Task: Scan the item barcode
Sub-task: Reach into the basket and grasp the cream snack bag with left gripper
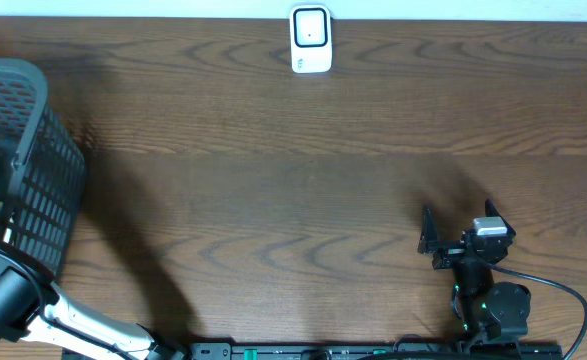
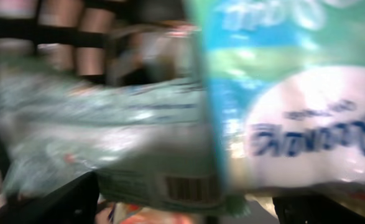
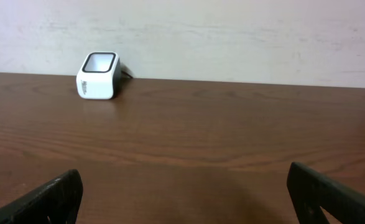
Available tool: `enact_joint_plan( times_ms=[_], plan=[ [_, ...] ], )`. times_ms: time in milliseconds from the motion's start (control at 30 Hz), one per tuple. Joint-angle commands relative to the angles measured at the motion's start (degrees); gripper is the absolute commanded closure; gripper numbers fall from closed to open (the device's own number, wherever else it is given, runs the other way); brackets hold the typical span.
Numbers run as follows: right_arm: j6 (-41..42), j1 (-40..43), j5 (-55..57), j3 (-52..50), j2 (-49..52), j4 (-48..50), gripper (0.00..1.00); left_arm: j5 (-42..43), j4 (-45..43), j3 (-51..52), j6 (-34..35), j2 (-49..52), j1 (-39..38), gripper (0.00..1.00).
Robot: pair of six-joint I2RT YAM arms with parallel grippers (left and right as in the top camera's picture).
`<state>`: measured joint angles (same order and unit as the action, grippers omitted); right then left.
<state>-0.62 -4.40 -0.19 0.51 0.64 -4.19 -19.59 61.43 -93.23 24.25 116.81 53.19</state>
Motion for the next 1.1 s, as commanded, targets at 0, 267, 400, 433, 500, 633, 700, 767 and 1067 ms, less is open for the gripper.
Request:
enact_joint_plan(
  times_ms=[0,267,400,433,500,633,700,767,1067],
  plan=[
    [0.59,0.02,0.04,-0.2,-0.26,-0.11,0.01,13.14,-1.05,0.22,-9.75,-0.02,-0.52,0.12],
    [0.59,0.02,0.04,-0.2,-0.26,-0.11,0.01,18.45,-2.45,0.22,-14.69,0.0,-2.71,0.12],
    [0.59,0.02,0.04,-0.2,-0.26,-0.11,0.01,27.65,-3.3,0.22,-21.2,-0.02,-3.98,0.12],
    [0.59,0.02,0.04,-0.2,-0.26,-0.11,0.01,29.38,-3.45,0.22,-22.29,-0.02,-4.28,0.12],
    [0.59,0.02,0.04,-0.2,-0.26,-0.11,0.01,30.1,-3.69,0.22,-22.56,-0.02,-5.03,0.12],
    [0.59,0.02,0.04,-0.2,-0.26,-0.11,0.01,28.61,-4.61,0.22,-23.17,-0.52,-5.92,0.15],
    [0.59,0.02,0.04,-0.2,-0.26,-0.11,0.01,25.92,-5.51,0.2,-23.19,-1.25,-6.14,0.16],
    [0.59,0.02,0.04,-0.2,-0.26,-0.11,0.01,22.01,-6.36,0.22,-23.19,-1.84,-6.25,0.16],
    [0.59,0.02,0.04,-0.2,-0.26,-0.11,0.01,17.97,-10.27,0.46,-29.16,-1.7,-7.32,0.16]
  ],
)
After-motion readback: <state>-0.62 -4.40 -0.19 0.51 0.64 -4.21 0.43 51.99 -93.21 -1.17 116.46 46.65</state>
